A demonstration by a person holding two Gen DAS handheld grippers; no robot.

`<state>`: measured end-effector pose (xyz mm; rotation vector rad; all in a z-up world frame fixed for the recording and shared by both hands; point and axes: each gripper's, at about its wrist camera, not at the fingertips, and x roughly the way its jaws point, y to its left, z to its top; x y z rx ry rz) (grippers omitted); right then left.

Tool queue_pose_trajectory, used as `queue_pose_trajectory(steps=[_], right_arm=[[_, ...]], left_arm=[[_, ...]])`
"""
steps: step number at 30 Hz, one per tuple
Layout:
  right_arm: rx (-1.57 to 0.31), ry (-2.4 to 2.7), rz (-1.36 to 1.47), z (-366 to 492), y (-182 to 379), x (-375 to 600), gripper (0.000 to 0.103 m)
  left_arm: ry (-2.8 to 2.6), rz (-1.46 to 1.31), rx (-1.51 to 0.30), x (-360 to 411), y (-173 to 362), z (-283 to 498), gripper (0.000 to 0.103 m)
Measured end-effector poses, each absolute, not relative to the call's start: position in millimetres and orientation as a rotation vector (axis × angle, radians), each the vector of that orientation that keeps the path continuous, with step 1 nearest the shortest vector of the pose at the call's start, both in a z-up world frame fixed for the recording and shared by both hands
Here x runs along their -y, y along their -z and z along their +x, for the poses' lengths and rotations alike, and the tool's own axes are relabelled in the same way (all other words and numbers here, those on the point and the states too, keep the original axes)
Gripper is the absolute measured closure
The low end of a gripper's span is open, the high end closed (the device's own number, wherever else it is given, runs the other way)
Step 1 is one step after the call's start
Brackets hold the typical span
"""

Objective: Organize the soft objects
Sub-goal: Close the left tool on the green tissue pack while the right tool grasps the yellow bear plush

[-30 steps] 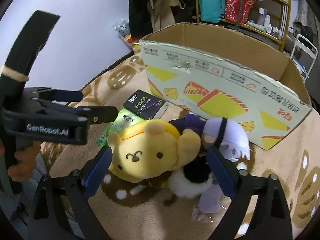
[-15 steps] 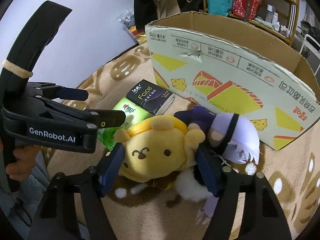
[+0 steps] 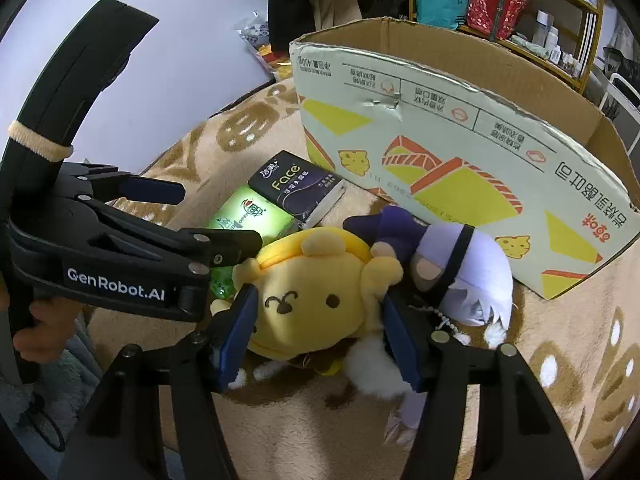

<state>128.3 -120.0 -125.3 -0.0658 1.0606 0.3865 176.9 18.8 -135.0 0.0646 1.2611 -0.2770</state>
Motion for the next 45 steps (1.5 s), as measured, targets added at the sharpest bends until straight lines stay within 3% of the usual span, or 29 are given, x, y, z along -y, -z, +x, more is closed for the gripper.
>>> queue_pose_trajectory(steps=[22,28,30,32,34,39,45], right_arm=[[-1.079,-0.377,-0.046,133,133,121,0.031],[-1.079,-0.372,-0.044,133,134,121,0.029],[-1.08,-0.372,-0.045,132,134,121,0.028],[-1.081,-0.372,-0.044,133,134,121,0.027],[-1.092,-0.371,-0.056,132,136,119,0.022],[-1.089,-0.366,-0.054,133,137,117,0.023],[-1.086,-0.363,-0.073,133,138,115,0.04]], left_arm=[[0.245,0.022,-1.301,-23,155,186,0.008],[0.27,0.03,-1.293,-20,156,185,0.022],[0.282,0.037,-1.289,-18,155,183,0.032],[0.296,0.06,-1.309,-14,158,181,0.049],[0.294,0.076,-1.319,-11,161,180,0.05],[0.277,0.092,-1.316,-13,159,180,0.051],[0.256,0.079,-1.298,-20,152,172,0.051]])
